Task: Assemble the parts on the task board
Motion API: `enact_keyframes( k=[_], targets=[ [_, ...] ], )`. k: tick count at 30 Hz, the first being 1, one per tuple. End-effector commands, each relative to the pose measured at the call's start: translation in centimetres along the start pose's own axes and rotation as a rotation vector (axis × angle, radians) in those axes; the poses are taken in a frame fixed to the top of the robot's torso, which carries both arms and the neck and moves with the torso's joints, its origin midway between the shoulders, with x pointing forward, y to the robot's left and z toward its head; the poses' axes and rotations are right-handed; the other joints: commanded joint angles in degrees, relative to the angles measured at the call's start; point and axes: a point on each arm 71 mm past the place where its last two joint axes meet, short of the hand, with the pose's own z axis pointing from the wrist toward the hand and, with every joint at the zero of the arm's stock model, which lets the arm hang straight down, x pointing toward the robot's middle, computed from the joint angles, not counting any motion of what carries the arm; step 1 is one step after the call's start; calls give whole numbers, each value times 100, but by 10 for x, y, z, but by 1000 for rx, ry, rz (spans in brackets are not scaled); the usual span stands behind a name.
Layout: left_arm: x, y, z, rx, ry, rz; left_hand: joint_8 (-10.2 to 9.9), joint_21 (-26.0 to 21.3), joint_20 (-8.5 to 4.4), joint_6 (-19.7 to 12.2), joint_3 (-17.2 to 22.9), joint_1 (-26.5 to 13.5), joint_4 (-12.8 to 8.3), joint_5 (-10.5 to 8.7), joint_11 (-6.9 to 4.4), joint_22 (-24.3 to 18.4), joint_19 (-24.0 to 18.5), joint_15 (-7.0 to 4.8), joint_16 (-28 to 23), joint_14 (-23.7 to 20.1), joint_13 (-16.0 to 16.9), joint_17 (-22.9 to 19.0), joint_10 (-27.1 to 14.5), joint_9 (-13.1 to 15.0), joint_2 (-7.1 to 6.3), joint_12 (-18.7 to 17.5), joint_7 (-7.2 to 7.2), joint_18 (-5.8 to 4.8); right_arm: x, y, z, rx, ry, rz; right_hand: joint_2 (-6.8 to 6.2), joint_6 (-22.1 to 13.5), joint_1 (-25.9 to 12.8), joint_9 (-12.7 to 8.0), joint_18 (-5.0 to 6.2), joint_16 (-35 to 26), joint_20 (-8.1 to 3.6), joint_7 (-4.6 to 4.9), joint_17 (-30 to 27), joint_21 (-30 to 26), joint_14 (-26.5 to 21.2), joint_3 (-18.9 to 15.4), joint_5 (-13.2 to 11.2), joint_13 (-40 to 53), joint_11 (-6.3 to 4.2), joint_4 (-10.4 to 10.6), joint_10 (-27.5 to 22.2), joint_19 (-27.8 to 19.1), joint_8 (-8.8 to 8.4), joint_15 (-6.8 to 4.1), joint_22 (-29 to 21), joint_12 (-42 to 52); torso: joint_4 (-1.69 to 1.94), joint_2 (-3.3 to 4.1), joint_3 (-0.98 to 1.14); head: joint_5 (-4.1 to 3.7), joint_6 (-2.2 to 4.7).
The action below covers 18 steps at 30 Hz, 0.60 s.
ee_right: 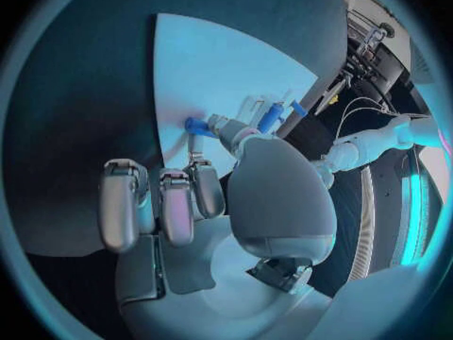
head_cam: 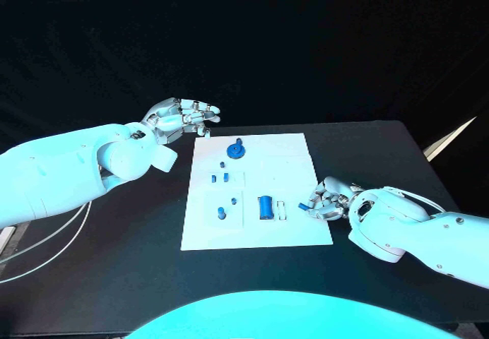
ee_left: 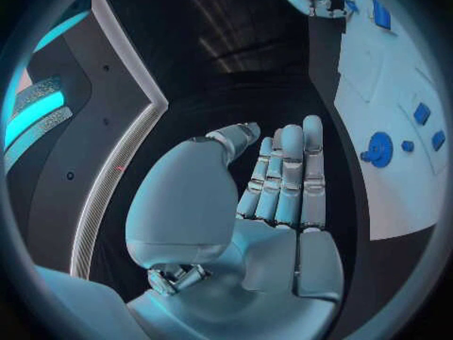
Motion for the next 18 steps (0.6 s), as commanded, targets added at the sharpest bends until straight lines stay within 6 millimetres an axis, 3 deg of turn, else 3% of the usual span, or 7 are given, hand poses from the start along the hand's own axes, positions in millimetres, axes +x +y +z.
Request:
enact_keyframes(
  k=[1, 12, 18],
  targets=[
    [1, -1, 1, 3, 4, -2, 134, -92, 2, -70, 26, -72, 64, 16, 23, -62, 91, -8, -64, -32, 87, 21, -48, 90, -6, 91, 9, -12, -2, 7, -3, -10, 10, 42, 116, 79, -135, 158, -68, -19, -73, -62, 1280, 181, 544, 585, 355, 937, -63, -56, 110, 404, 141, -26, 1383, 148, -8, -4, -9, 3, 0],
    [2, -1, 1, 3, 7, -3, 136, -92, 1, -70, 29, -63, 58, 17, 23, -62, 94, -9, -64, -33, 87, 21, -48, 90, -4, 92, 8, -11, 6, 30, -4, -33, 77, 119, 70, 75, -393, 203, -68, -15, -73, -63, 1288, 180, 546, 611, 334, 943, -62, -41, 120, 404, 166, -25, 1383, 159, -4, 5, -4, 1, 0],
    [3, -1, 1, 3, 8, -3, 136, -92, 1, -70, 29, -63, 58, 17, 23, -62, 94, -9, -64, -33, 87, 21, -48, 90, -4, 92, 8, -11, 11, 37, 0, -26, 83, 136, 84, 87, -793, 223, -70, -10, -70, -62, 1296, 193, 548, 574, 58, 957, -58, 119, 135, 408, 167, -21, 1385, 184, -3, 4, -1, 14, 0]
  ],
)
